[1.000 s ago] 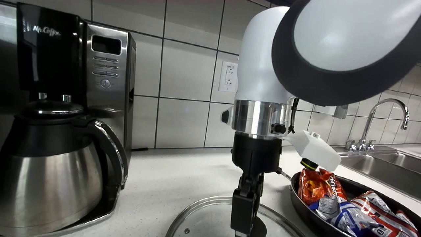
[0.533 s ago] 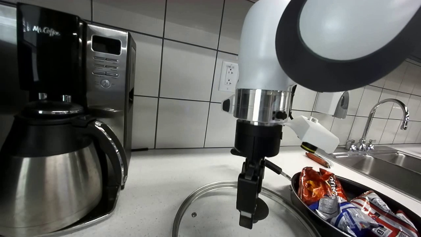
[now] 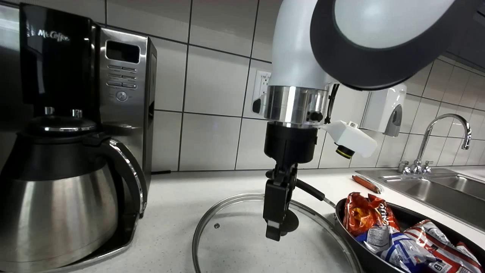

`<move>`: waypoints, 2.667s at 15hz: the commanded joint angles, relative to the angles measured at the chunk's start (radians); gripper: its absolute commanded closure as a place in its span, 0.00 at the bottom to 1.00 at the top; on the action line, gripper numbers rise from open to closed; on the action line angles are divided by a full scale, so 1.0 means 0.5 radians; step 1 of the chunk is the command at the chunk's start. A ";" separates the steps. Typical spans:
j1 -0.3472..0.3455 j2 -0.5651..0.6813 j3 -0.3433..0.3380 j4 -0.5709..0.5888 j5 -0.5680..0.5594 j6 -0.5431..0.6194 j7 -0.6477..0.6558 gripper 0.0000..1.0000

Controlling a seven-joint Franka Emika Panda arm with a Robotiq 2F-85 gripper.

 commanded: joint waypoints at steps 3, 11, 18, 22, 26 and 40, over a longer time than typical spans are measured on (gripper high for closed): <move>-0.049 -0.066 0.023 0.088 0.049 -0.037 -0.136 0.61; -0.129 -0.142 0.051 0.105 0.234 -0.102 -0.304 0.61; -0.135 -0.287 0.033 0.059 0.296 -0.272 -0.318 0.61; -0.143 -0.375 0.015 -0.022 0.333 -0.333 -0.310 0.61; -0.165 -0.500 -0.018 -0.180 0.367 -0.310 -0.305 0.61; -0.266 -0.928 -0.291 -0.698 0.392 -0.206 -0.503 0.61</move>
